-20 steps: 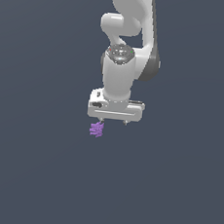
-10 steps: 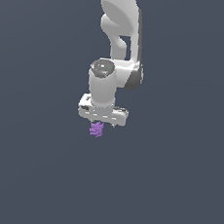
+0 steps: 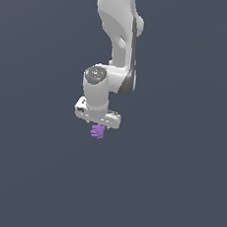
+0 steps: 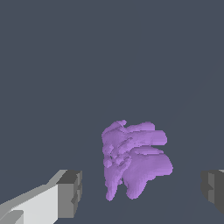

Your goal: Pick up the object and move it to a goal position.

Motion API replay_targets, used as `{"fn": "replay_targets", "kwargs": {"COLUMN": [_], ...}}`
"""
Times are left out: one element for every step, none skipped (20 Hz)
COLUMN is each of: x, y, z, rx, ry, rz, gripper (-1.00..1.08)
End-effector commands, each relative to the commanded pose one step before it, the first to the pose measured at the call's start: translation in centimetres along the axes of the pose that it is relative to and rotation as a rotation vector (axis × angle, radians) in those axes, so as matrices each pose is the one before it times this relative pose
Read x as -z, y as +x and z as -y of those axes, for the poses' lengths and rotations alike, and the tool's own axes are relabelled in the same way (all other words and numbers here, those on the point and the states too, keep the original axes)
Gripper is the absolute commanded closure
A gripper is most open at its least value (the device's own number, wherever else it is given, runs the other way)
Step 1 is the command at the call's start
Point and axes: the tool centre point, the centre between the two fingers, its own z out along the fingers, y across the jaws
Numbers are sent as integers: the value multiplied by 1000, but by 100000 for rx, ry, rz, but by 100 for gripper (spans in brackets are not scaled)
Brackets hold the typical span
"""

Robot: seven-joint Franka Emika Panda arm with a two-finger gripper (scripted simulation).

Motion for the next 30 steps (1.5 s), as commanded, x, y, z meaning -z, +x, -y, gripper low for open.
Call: {"fn": "replay_targets", "kwargs": {"x": [0,-104,-174,-236,-310,-371,-437,-506,-556,-531,-463,-401,-326,-262,-194,-130,-65,-23,0,0,0,0,0,0,0,0,0,0,95,30], "y": [19,-4,-7,-8,-13,-15,-19,-25,-24,-21,-13,-6,6,13,21,24,22,8,0,0,0,0,0,0,0,0,0,0,65,-1], "z": [44,2,3,-23,5,-21,-20,8,-29,-18,-19,8,-20,7,7,6,-23,1,0,0,0,0,0,0,0,0,0,0,-11,26], "rx": [63,0,0,-47,0,-47,-47,0,-67,-47,-47,0,-47,0,0,0,-46,0,0,0,0,0,0,0,0,0,0,0,-27,0], "ry": [22,0,0,-4,0,-5,-5,0,-7,-5,-4,0,-2,0,0,0,7,0,0,0,0,0,0,0,0,0,0,0,15,0], "rz": [-78,0,0,-11,0,-11,-11,0,-15,-11,-11,0,-12,0,0,0,-14,0,0,0,0,0,0,0,0,0,0,0,-180,0], "gripper": [-92,-92,-92,-92,-92,-92,-92,-92,-92,-92,-92,-92,-92,-92,-92,-92,-92,-92,108,108,108,108,108,108,108,108,108,108,108,108]}}
